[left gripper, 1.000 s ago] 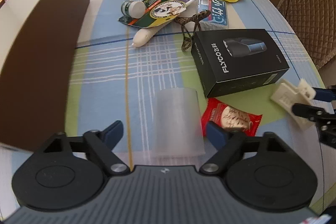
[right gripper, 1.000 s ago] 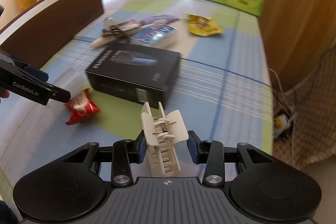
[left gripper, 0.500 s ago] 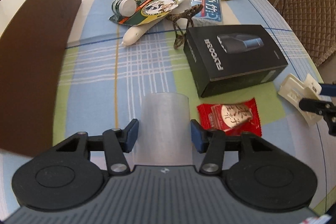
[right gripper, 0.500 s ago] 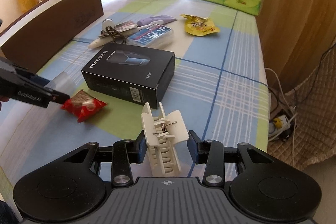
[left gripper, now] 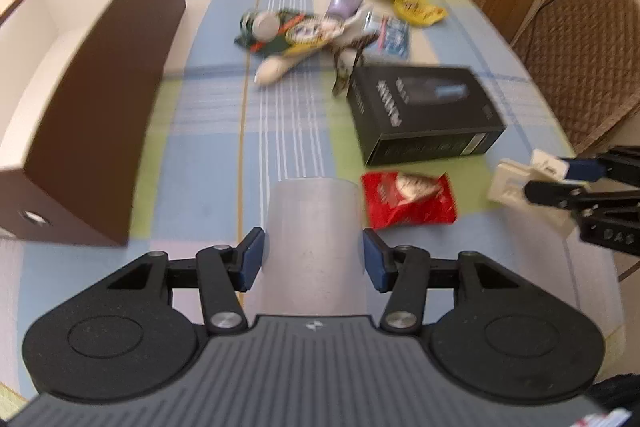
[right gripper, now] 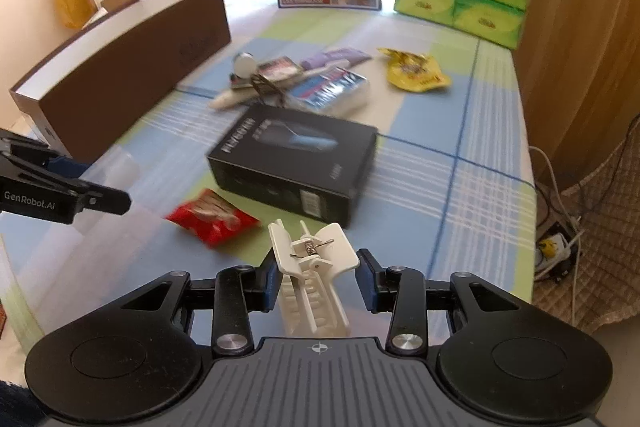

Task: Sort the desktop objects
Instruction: 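Carry the white hair clip with the right gripper over the brown box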

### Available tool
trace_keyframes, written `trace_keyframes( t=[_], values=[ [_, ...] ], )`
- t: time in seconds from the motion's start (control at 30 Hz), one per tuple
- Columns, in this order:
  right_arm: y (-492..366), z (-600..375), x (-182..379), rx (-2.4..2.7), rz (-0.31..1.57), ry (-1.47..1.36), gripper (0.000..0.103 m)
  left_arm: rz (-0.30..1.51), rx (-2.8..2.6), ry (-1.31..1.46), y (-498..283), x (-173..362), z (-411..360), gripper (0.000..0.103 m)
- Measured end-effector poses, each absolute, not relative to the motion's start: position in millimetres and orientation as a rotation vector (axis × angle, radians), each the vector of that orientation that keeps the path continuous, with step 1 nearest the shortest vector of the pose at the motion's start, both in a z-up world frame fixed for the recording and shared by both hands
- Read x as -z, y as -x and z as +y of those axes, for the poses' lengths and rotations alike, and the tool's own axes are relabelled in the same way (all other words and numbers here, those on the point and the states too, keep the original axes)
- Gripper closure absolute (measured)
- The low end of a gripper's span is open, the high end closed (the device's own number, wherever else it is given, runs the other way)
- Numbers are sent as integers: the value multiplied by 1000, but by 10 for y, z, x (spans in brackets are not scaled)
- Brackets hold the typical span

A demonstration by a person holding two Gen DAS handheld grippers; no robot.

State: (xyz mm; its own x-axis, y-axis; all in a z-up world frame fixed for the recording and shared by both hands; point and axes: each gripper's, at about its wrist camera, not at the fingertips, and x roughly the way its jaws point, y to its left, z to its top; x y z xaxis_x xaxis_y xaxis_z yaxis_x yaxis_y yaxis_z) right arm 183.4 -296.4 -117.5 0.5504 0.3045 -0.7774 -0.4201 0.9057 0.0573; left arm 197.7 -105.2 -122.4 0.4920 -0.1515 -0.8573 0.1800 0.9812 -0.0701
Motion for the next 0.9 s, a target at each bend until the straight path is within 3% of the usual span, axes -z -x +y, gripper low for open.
trace_keyframes(
  t=[0.47, 0.9],
  values=[
    [-1706, -1974, 517, -409, 748, 77, 67, 887, 336, -30, -2001, 532, -499, 56],
    [-1912, -472, 153, -603, 622, 88, 67, 801, 212, 32, -2016, 126, 903, 56]
  ],
)
